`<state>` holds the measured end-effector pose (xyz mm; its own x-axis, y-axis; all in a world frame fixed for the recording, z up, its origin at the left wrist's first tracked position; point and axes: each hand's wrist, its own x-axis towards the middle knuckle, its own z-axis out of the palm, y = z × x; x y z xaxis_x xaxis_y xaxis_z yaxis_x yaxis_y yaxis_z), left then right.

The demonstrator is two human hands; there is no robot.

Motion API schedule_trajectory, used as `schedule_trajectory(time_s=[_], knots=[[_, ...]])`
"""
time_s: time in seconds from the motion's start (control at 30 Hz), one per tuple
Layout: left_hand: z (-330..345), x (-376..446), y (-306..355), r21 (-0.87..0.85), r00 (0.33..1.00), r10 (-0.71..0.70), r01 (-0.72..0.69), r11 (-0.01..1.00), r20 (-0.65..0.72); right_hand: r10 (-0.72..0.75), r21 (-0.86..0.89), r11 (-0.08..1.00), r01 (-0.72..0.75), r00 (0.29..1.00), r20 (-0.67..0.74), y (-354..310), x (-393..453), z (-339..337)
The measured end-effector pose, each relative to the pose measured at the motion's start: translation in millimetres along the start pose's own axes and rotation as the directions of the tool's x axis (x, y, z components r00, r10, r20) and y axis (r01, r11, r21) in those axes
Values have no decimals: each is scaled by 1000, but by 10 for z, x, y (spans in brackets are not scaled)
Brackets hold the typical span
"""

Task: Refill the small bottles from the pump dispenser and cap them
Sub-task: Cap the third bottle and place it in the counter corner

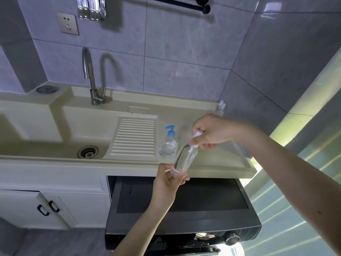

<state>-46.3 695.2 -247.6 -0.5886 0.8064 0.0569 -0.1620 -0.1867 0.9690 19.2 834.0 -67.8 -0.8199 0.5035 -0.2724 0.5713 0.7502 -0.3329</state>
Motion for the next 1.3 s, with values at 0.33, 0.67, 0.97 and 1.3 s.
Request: schedule_trajectory(time_s=[0.33, 0.67, 0.97, 1.3], knots=[[-15, -27, -56, 25, 999, -42, 42, 999, -17, 39, 143, 988, -51, 996, 84, 59, -67, 24], [22, 24, -71, 64, 1000, -29, 30, 997, -5, 123, -62, 990, -129, 988, -94, 160, 10, 91], [119, 133, -29, 69, 999, -49, 49, 996, 4, -65, 117, 991, 66, 998, -18, 300, 11, 25], [275, 235, 72, 75, 998, -49, 51, 996, -33, -91, 333, 920, 206, 940, -329, 593, 173, 135]])
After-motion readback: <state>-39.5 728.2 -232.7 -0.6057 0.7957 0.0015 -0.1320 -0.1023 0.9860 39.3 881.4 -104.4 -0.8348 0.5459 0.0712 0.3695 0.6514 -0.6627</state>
